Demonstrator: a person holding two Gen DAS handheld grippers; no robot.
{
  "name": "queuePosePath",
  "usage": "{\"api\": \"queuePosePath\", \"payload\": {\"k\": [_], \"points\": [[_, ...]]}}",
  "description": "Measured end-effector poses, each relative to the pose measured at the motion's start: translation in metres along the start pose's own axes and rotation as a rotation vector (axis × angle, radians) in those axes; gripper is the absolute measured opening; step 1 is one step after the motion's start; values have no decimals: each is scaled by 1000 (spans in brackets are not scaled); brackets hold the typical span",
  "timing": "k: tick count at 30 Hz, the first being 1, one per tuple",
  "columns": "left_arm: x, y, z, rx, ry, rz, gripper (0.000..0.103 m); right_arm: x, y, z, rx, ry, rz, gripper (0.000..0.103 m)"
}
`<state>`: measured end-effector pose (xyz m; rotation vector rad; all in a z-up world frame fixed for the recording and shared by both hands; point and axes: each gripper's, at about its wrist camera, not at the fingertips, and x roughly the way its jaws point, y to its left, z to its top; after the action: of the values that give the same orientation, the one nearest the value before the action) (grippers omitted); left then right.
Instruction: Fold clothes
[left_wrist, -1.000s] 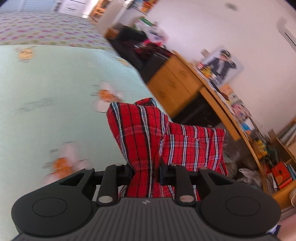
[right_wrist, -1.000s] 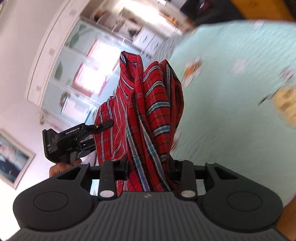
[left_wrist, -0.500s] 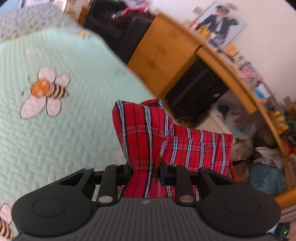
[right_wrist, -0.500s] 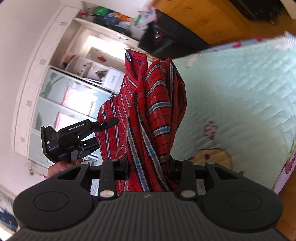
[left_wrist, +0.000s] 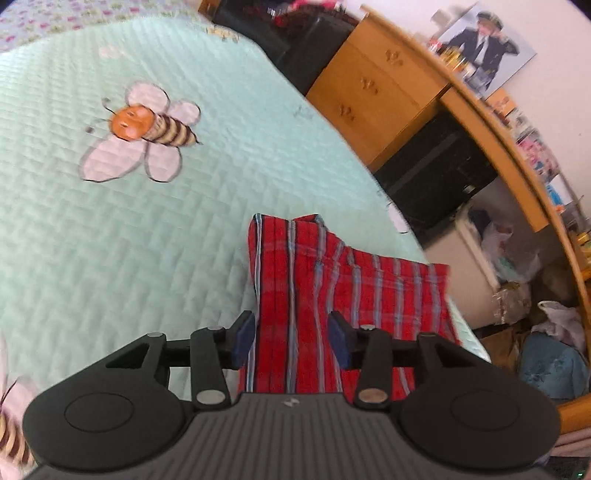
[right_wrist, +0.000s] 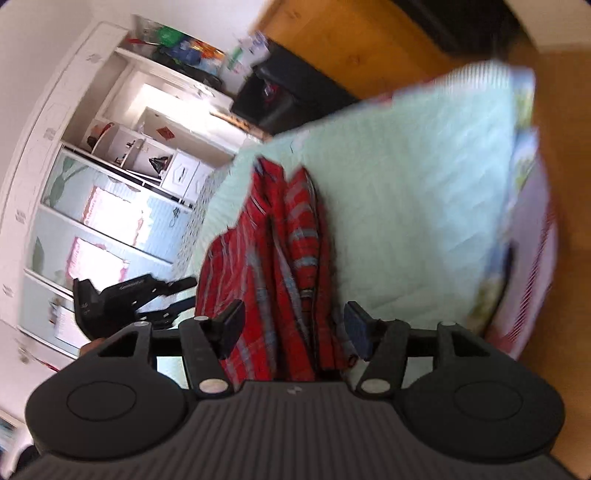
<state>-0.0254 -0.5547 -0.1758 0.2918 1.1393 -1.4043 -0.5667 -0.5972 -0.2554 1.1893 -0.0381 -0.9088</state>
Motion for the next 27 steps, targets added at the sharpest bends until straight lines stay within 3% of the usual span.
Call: {"api": "queuePosePath", "payload": {"k": [2, 7, 12, 19, 24, 27], "points": [[-20, -12, -24, 16, -28, 3, 52, -26, 24, -5, -95, -40, -29, 62], [-55, -68, -99, 158, -68, 114, 64, -60, 85, -24, -306, -82, -150, 74], [-96, -111, -155, 276, -110, 172, 67, -91, 126, -48, -431, -95, -260, 75], [-158, -136, -176, 329, -187, 162, 68, -139, 165, -83, -474, -141, -211, 79], [-176, -139, -179, 365, -247, 163, 82, -154, 189, -92, -518, -189, -169, 80], [-154, -130, -185, 363, -231, 158, 82, -133, 191, -73, -486, -208, -23, 82]]}}
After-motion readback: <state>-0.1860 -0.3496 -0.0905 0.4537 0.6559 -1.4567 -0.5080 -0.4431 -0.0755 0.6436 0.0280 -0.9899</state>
